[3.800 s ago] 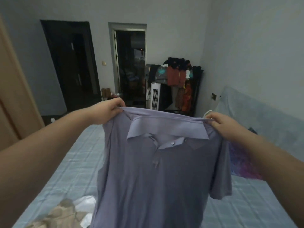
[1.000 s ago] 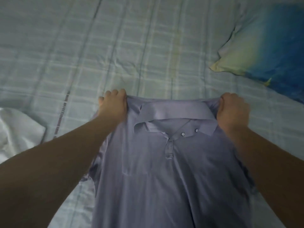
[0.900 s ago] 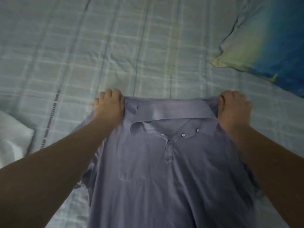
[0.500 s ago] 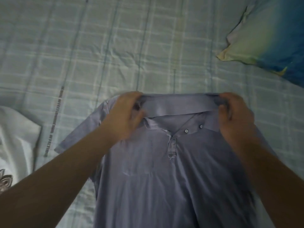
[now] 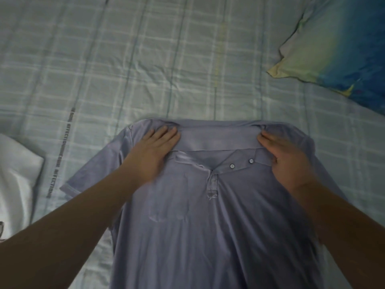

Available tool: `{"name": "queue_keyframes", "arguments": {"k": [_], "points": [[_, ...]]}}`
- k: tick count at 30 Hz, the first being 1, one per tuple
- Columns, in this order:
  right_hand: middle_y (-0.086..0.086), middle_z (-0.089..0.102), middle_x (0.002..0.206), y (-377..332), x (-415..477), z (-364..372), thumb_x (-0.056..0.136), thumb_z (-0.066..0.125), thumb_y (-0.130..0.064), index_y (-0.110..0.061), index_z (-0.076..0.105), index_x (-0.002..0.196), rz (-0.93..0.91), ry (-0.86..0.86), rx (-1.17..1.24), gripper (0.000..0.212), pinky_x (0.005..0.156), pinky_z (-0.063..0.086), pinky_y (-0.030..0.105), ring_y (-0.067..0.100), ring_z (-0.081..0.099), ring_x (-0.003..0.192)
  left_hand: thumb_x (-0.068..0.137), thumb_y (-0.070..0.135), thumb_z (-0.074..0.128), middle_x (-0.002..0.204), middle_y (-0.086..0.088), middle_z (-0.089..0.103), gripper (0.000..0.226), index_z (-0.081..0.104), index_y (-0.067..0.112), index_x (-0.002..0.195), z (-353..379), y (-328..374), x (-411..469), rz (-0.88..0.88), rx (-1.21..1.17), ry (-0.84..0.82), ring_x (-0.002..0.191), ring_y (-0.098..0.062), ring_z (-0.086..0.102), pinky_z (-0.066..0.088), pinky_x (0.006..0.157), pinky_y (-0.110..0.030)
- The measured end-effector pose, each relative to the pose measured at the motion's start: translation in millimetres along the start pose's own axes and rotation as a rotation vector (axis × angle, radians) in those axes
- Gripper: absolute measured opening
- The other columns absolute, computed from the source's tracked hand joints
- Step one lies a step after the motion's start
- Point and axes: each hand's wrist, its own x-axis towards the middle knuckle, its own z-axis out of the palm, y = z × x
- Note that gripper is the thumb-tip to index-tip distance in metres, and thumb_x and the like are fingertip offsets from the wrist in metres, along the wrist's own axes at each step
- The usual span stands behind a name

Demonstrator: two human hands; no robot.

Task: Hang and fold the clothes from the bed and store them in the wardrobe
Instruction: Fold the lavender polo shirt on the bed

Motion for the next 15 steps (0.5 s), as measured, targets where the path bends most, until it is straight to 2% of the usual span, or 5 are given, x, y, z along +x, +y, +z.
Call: {"name": "queue_keyframes", "arguments": {"k": [4, 6, 8, 11, 15], "points": [[0.017, 0.056, 0.139, -21, 7, -5, 0.079, 0.045, -0.002, 0.000, 0.062, 0.128, -0.038, 0.137, -0.121, 0.052, 0.116, 0.029, 0.039, 0.038, 0.047, 0.132, 0.097, 0.039, 0.029, 0.159, -0.011, 0.032, 0.063, 0.036, 0.010, 0.152, -1, 11, -3, -0.039, 0.083, 0.005, 0.150, -0.033, 0.021, 0.010, 0.122, -0.051], [0.014, 0.049, 0.146, -38, 11, -4, 0.085, 0.044, -0.013, -0.003, 0.055, 0.134, -0.078, 0.154, -0.164, 0.051, 0.119, 0.021, 0.033, 0.034, 0.039, 0.139, 0.098, 0.041, 0.031, 0.158, -0.014, 0.033, 0.063, 0.039, 0.007, 0.150, -2, 24, 0, -0.052, 0.143, 0.060, 0.150, -0.032, 0.021, 0.012, 0.123, -0.051], [0.014, 0.039, 0.154, -50, 13, 6, 0.095, 0.043, -0.021, -0.003, 0.046, 0.143, -0.118, 0.110, -0.222, 0.052, 0.122, 0.020, 0.036, 0.032, 0.031, 0.145, 0.100, 0.044, 0.031, 0.160, -0.015, 0.028, 0.065, 0.034, 0.005, 0.152, 4, 38, 2, -0.052, 0.159, 0.080, 0.151, -0.031, 0.018, 0.011, 0.123, -0.049], [0.019, 0.030, 0.158, -53, 12, 28, 0.102, 0.037, -0.035, 0.001, 0.033, 0.150, -0.120, -0.009, -0.291, 0.061, 0.120, 0.023, 0.048, 0.034, 0.025, 0.148, 0.098, 0.056, 0.012, 0.166, -0.010, 0.008, 0.077, 0.012, 0.008, 0.158, 18, 49, -1, -0.132, 0.141, -0.034, 0.153, -0.024, -0.001, -0.002, 0.124, -0.041], [0.019, 0.025, 0.160, -48, 12, 38, 0.101, 0.028, -0.043, 0.000, 0.026, 0.153, -0.079, -0.090, -0.355, 0.068, 0.121, 0.018, 0.049, 0.035, 0.023, 0.148, 0.094, 0.060, -0.002, 0.167, -0.006, -0.004, 0.080, -0.001, 0.013, 0.159, 25, 43, 0, -0.154, 0.112, -0.074, 0.152, -0.020, -0.013, -0.009, 0.123, -0.039]]}}
